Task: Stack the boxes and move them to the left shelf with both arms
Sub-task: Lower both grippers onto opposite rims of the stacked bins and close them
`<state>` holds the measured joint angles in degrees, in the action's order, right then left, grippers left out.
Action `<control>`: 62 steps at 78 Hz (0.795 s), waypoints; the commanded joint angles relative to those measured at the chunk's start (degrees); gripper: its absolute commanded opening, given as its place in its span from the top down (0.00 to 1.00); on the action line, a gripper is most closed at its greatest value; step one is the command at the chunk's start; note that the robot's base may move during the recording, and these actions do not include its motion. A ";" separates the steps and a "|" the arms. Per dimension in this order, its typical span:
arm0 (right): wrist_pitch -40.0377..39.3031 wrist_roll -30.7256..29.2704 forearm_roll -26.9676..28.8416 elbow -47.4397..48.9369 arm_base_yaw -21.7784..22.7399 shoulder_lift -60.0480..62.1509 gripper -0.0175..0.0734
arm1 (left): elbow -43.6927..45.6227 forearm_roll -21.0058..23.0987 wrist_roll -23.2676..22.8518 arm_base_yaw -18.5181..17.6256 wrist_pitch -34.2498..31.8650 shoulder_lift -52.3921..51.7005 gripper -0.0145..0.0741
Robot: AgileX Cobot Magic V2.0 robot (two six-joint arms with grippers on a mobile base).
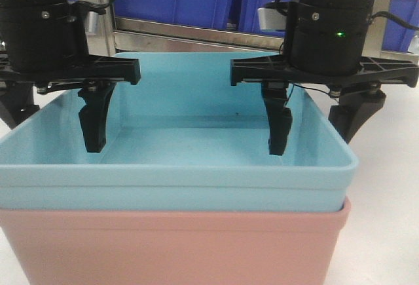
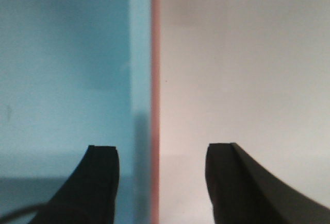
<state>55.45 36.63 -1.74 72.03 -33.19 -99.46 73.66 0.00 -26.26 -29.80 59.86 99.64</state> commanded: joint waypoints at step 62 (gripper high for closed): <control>-0.83 -0.38 -0.42 1.38 0.08 1.71 0.32 | 1.84 1.95 0.26 -0.44 -1.65 -2.47 0.48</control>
<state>55.23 36.75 -1.74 72.03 -33.19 -100.26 73.69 1.22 -25.79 -29.80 58.99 99.64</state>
